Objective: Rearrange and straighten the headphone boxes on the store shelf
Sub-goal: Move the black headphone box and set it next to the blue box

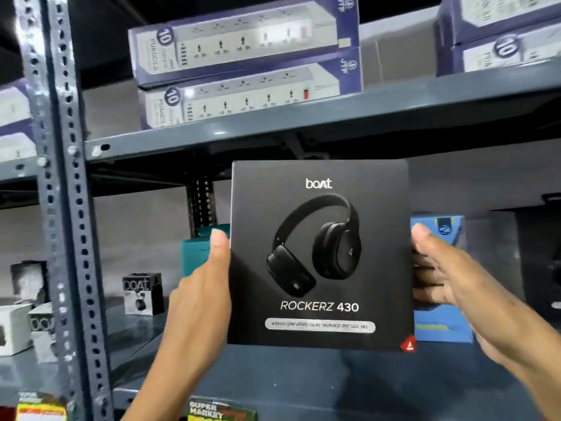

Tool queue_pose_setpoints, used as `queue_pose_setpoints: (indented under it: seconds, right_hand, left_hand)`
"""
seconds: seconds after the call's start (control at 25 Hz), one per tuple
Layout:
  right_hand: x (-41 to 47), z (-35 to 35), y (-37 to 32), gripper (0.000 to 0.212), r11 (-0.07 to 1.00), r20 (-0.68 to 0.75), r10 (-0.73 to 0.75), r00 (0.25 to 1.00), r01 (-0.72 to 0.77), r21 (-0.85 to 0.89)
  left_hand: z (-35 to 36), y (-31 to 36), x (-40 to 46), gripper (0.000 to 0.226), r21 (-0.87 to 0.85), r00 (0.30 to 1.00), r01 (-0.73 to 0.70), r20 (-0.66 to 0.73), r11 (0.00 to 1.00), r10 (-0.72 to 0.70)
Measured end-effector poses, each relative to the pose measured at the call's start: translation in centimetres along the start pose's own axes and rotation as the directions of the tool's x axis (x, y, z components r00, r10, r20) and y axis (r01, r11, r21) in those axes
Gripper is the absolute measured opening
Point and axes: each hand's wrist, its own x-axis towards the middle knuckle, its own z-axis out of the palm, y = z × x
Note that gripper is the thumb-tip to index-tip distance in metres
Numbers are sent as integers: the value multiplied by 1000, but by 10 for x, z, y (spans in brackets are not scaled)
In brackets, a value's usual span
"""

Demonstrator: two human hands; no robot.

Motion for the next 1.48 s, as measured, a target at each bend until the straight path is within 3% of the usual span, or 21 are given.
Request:
queue_pose_setpoints:
  seconds: [0.16,0.28,0.36,0.44,0.56,0.64,0.72,0.8,1.0,1.16,1.24,1.36,1.48]
  right_hand:
    - [-12,-25,-1,37,992,-81,-4,997,-6,-128]
    - [-22,-61,-6,30,988,-207,-14,978,-18,-153]
    - [-33,-107,-5,35,982,-338,-11,941,-53,-180]
    - [-41,-149,-2,58,982,-417,-17,909,-63,-178]
    - [-50,-186,6,49,985,-489,44,871,-119,-123]
    - [-60,-221,14,72,978,-517,51,854,-147,-147]
    - [-66,-262,31,98,970,-560,76,825,-191,-150]
    - [-69,-300,49,102,967,-581,109,807,-222,-126]
    - [-51,-352,79,95,977,-522,153,839,-206,-45]
    - [-29,-378,93,97,980,-467,172,868,-197,-5]
    - [-21,-385,99,109,978,-426,179,887,-207,-20]
    - [-11,-393,107,120,967,-379,229,896,-255,-18]
    - [-7,-400,114,120,963,-350,244,904,-268,-22]
  left_hand:
    - [26,-8,4,108,-97,996,43,85,994,-34]
    - [68,6,0,109,-126,987,5,160,992,15]
    - [114,23,-5,91,-198,955,17,295,980,43]
    - [157,35,-13,71,-199,919,28,392,980,53]
    - [213,33,-17,56,-185,857,31,510,982,69]
    - [266,36,-22,47,-169,820,60,571,984,48]
    - [315,36,-28,60,-142,745,134,667,981,-5]
    - [364,24,-32,85,-176,674,166,739,970,19]
    - [429,11,-28,98,-168,658,325,747,931,-95]
    - [442,26,-28,152,-189,629,379,771,906,-102]
    - [441,32,-29,156,-174,612,383,784,907,-108]
    - [441,40,-32,137,-158,583,357,808,921,-87]
    - [444,36,-28,151,-128,567,374,816,919,-117]
